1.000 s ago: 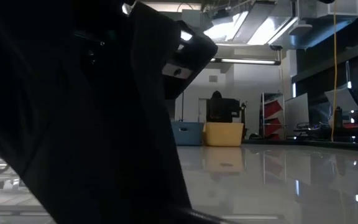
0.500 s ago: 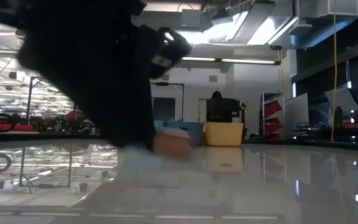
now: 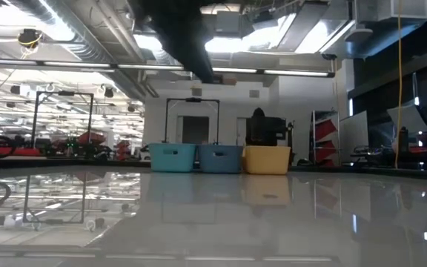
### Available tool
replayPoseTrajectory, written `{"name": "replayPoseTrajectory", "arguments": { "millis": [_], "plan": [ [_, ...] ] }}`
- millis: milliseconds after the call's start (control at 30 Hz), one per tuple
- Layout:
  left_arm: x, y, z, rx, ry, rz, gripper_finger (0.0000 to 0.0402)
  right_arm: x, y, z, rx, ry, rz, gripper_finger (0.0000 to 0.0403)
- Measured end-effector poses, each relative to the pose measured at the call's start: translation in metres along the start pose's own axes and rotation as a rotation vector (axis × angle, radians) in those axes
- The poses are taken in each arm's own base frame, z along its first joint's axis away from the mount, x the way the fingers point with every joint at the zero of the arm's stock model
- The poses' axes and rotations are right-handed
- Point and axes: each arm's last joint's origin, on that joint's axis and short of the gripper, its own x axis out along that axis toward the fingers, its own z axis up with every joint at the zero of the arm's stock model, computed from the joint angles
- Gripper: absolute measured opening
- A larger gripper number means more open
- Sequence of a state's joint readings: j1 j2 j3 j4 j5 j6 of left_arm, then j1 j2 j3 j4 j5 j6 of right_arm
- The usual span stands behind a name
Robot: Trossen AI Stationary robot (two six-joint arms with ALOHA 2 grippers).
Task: Sort batteries
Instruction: Put the brown battery into the blue bin
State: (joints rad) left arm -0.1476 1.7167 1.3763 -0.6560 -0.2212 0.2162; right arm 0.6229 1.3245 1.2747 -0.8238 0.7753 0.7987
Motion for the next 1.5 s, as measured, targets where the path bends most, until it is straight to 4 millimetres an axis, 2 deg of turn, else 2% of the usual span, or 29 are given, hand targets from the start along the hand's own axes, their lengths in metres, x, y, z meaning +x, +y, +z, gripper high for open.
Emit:
{"name": "replayPoseTrajectory", "arguments": {
  "millis": [67, 167, 267, 367, 467, 567, 700, 800, 900, 1033, 1200, 1500],
  "plan": [
    [0.001, 0.044, -0.011, -0.130, 0.011, 0.074, 0.0041, 0.003, -0.018, 0.005, -0.034, 0.028, -0.073, 0.0000],
    [0.006, 0.106, -0.037, -0.300, 0.051, 0.162, 0.0041, 0.010, -0.048, 0.016, -0.122, 0.090, -0.163, 0.0000],
    [0.011, 0.157, -0.065, -0.463, 0.048, 0.197, 0.0040, 0.018, -0.080, 0.036, -0.193, 0.130, -0.168, 0.0000],
    [0.022, 0.190, -0.090, -0.586, 0.045, 0.163, 0.0043, 0.029, -0.112, 0.058, -0.261, 0.134, -0.053, 0.0000],
    [0.034, 0.210, -0.096, -0.659, 0.029, 0.124, 0.0044, 0.040, -0.144, 0.081, -0.314, 0.055, 0.109, 0.0000],
    [0.051, 0.219, -0.092, -0.694, 0.032, 0.106, 0.0041, 0.053, -0.177, 0.099, -0.316, -0.044, 0.231, 0.0000],
    [0.078, 0.229, -0.096, -0.786, 0.071, 0.084, 0.0043, 0.074, -0.216, 0.106, -0.232, -0.061, 0.287, 0.0000],
    [0.094, 0.236, -0.105, -0.823, 0.090, 0.012, 0.0047, 0.088, -0.234, 0.101, -0.154, -0.002, 0.279, 0.0000],
    [0.105, 0.236, -0.110, -0.836, 0.100, -0.041, 0.0049, 0.104, -0.241, 0.095, -0.101, 0.067, 0.273, 0.0000],
    [0.114, 0.232, -0.113, -0.841, 0.127, -0.065, 0.0050, 0.119, -0.240, 0.093, -0.009, 0.103, 0.260, 0.0000],
    [0.115, 0.233, -0.115, -0.842, 0.132, -0.063, 0.0065, 0.128, -0.226, 0.095, 0.089, 0.095, 0.216, 0.0000],
    [0.110, 0.231, -0.116, -0.802, 0.184, -0.090, 0.0167, 0.129, -0.185, 0.094, 0.172, 0.085, 0.137, 0.0000]
  ]
}}
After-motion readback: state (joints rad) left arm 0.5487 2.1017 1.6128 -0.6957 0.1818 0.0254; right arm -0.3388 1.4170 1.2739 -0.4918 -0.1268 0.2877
